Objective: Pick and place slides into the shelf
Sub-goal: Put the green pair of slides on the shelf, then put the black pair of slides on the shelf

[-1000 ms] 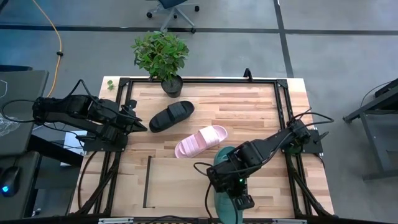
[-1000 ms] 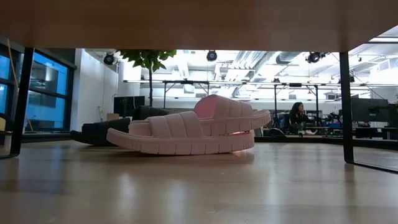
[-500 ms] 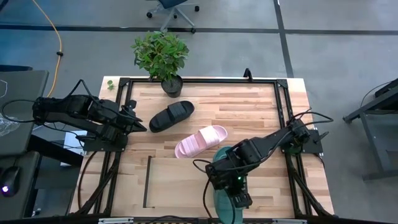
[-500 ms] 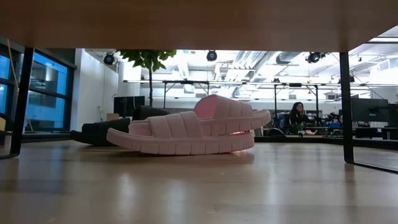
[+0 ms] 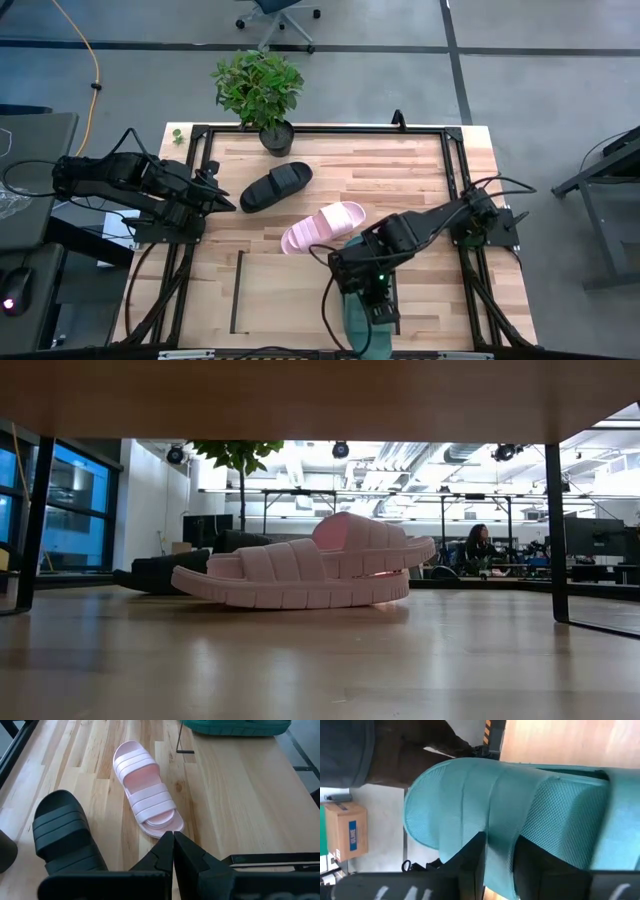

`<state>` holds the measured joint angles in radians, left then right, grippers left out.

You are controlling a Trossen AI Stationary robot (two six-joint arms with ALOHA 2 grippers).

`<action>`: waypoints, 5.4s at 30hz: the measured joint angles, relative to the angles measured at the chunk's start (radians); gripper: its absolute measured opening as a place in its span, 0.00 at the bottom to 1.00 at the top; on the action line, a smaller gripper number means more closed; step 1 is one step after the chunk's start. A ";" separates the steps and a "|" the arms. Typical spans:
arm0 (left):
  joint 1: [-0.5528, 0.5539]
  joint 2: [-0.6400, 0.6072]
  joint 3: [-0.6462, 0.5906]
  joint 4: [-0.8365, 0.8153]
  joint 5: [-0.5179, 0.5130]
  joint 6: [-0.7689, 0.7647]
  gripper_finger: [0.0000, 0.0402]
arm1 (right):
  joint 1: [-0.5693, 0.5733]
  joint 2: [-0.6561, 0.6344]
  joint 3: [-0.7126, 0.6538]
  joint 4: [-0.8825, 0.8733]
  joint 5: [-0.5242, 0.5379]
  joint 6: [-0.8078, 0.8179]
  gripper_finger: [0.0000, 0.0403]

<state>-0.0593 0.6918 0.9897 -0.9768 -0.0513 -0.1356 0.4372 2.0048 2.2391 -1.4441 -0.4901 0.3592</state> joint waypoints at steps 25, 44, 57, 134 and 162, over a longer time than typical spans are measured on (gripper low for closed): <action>0.000 0.000 0.000 0.000 0.000 0.026 0.00 | -0.090 -0.002 0.000 -0.014 0.019 -0.069 0.26; 0.000 0.000 0.000 0.001 0.000 0.053 0.00 | -0.164 -0.043 0.000 0.041 0.472 -0.139 0.26; 0.000 0.014 0.000 0.042 0.018 0.053 0.00 | -0.199 -0.099 0.000 0.183 0.523 -0.152 0.17; 0.326 0.222 -0.145 0.493 0.098 -0.399 0.00 | -0.523 -0.528 -0.608 0.491 0.585 -0.090 0.00; 0.419 0.180 -0.508 0.831 0.018 -0.745 0.00 | -0.712 -0.933 -0.999 0.682 0.422 -0.068 0.00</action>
<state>0.3592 0.8719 0.4821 -0.1457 -0.0334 -0.8806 -0.2744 1.0720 1.2402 -0.7618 -0.0679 0.2908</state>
